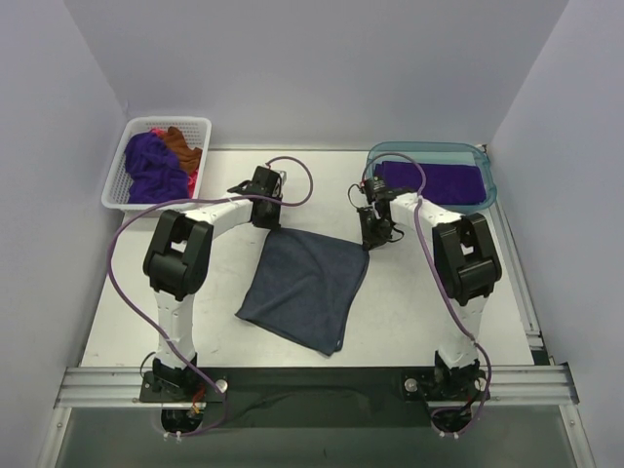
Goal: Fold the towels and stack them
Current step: Fold the towel
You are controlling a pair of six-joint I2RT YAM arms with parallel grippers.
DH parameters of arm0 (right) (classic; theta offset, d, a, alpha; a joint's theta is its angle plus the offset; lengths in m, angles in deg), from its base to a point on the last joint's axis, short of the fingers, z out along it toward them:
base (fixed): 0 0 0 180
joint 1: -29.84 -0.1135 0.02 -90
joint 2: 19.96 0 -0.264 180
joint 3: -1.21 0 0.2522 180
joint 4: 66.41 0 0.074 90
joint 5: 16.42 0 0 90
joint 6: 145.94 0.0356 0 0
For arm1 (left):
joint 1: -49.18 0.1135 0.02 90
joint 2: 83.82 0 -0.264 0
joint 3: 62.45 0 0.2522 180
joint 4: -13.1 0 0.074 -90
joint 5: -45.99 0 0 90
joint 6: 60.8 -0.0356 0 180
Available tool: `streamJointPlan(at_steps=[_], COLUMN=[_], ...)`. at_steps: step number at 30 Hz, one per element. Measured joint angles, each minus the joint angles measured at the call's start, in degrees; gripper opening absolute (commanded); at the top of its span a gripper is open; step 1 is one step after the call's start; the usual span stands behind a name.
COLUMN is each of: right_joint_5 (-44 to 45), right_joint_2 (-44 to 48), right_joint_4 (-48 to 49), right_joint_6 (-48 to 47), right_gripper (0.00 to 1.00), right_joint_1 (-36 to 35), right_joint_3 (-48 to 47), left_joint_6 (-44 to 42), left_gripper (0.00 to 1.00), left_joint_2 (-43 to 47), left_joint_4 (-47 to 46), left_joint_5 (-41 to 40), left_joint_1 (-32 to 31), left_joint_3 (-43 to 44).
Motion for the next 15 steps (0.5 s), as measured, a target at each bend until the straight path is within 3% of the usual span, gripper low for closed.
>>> streamJointPlan(at_steps=[2,10,15], right_joint_5=[-0.5,-2.0,-2.1], right_joint_2=[-0.1,-0.7,0.1], right_joint_4=[0.0,-2.1,-4.0], right_joint_6=[-0.8,-4.8,-6.8], right_gripper=[0.0,0.0,0.0], right_joint_1=[-0.2,-0.3,-0.4], right_joint_3=[0.0,-2.1,-8.0], left_joint_6=[0.0,-0.8,-1.4], left_gripper=[0.0,0.0,0.0], left_joint_2=[0.0,1.4,7.4], left_joint_4=[0.0,0.5,0.9], left_joint_5=[0.0,0.1,-0.6], left_joint_1=[0.0,0.5,2.0], left_joint_3=[0.0,-1.2,-4.1])
